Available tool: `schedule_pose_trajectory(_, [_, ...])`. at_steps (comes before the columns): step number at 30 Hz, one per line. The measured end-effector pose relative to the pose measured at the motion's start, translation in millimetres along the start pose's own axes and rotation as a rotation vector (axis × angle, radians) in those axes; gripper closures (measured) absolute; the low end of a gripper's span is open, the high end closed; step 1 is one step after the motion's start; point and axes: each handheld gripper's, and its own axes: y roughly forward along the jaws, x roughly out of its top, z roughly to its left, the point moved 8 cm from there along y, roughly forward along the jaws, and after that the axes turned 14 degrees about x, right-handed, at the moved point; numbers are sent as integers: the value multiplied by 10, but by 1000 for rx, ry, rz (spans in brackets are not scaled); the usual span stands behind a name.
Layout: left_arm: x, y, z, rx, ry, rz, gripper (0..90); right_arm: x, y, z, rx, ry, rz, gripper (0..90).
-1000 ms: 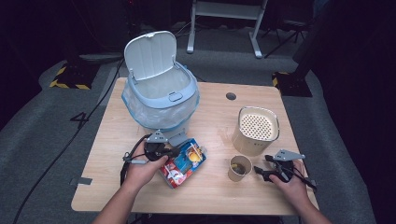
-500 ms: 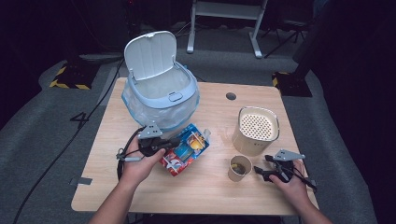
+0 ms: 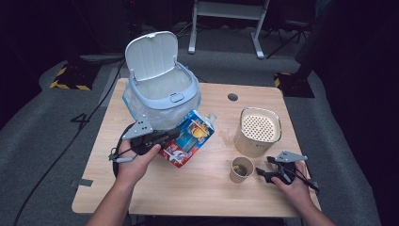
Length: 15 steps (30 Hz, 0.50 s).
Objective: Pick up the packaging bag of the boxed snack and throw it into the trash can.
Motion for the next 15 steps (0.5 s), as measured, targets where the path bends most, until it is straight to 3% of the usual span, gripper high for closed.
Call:
schedule_pose_trajectory(7, [149, -33, -6, 2, 12, -46, 900, 0, 0, 0, 0, 0, 0, 254])
schedule_pose_trajectory(15, [478, -41, -47, 19, 59, -79, 900, 0, 0, 0, 0, 0, 0, 254])
